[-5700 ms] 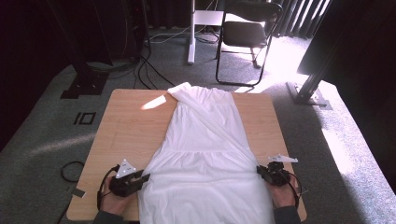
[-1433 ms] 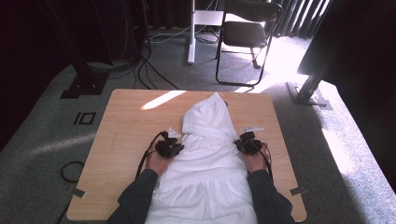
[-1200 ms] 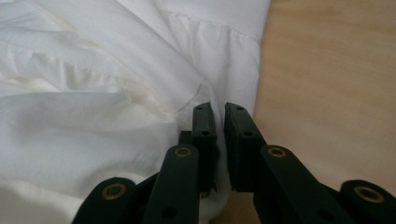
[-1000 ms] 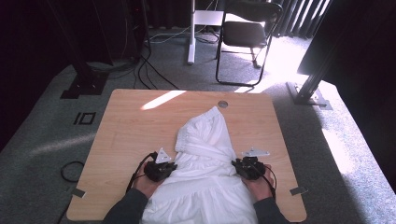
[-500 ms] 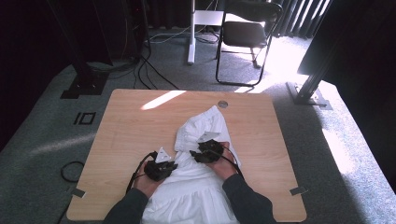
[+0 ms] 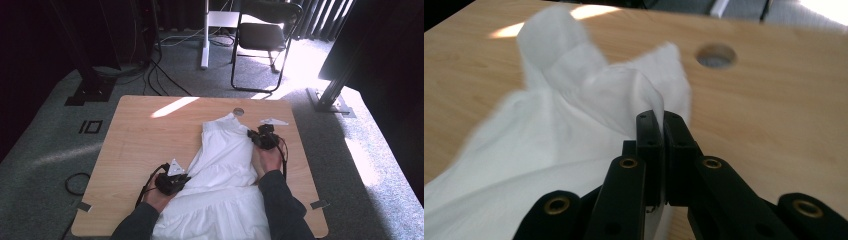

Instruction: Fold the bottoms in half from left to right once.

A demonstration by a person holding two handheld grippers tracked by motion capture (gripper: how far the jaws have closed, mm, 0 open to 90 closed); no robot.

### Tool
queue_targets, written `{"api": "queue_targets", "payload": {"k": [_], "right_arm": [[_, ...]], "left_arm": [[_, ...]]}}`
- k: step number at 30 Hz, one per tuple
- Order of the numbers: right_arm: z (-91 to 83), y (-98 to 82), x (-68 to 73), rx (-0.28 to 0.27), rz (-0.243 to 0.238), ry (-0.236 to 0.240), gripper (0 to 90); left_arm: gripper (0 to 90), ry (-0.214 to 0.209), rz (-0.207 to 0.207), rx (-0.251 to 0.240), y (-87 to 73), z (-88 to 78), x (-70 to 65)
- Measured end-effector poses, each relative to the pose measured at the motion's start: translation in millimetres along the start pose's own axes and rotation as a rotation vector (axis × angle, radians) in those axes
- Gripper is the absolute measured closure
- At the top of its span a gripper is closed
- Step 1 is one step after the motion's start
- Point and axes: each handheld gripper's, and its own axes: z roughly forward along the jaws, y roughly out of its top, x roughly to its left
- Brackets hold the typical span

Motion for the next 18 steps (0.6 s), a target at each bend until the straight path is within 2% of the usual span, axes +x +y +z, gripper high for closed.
{"api": "queue_targets", "payload": {"k": [1,3,5,7,9,10,12,14,16,18], "right_arm": [[9.1,-8.1,-15.6,0.047,0.028,-0.017,86.3],[22.0,-18.8,-21.9,0.092,0.021,-0.020,78.7],[32.7,-27.0,-26.4,0.131,0.043,0.002,68.8],[36.2,-31.6,-27.9,0.135,0.068,0.012,63.9],[34.6,-33.5,-27.4,0.119,0.075,0.009,59.8],[33.4,-33.3,-27.0,0.110,0.071,0.013,58.6],[30.6,-32.0,-25.2,0.094,0.058,0.027,56.1],[31.7,-31.0,-22.7,0.097,0.038,0.055,54.7],[37.8,-32.4,-19.4,0.128,0.027,0.062,54.8],[45.1,-36.3,-14.6,0.161,0.006,0.054,57.5]], "left_arm": [[82.7,0.005,0.008,0.006,0.5,-0.1,-0.7],[80.1,0.006,0.005,0.014,1.2,-0.4,-0.4],[72.7,-0.008,-0.017,0.023,2.3,-1.4,3.1],[61.4,-0.008,-0.021,0.035,5.6,-4.4,6.3],[58.9,-0.013,-0.022,0.004,10.9,-9.9,9.5],[56.7,-0.019,-0.031,-0.020,15.6,-13.5,12.2],[53.3,0.002,-0.030,-0.052,28.5,-19.4,17.3],[52.0,0.017,-0.029,-0.083,46.5,-18.3,22.9],[52.0,0.031,-0.028,-0.091,61.5,-10.6,27.6],[52.1,0.037,-0.046,-0.095,79.5,7.2,32.3]]}}
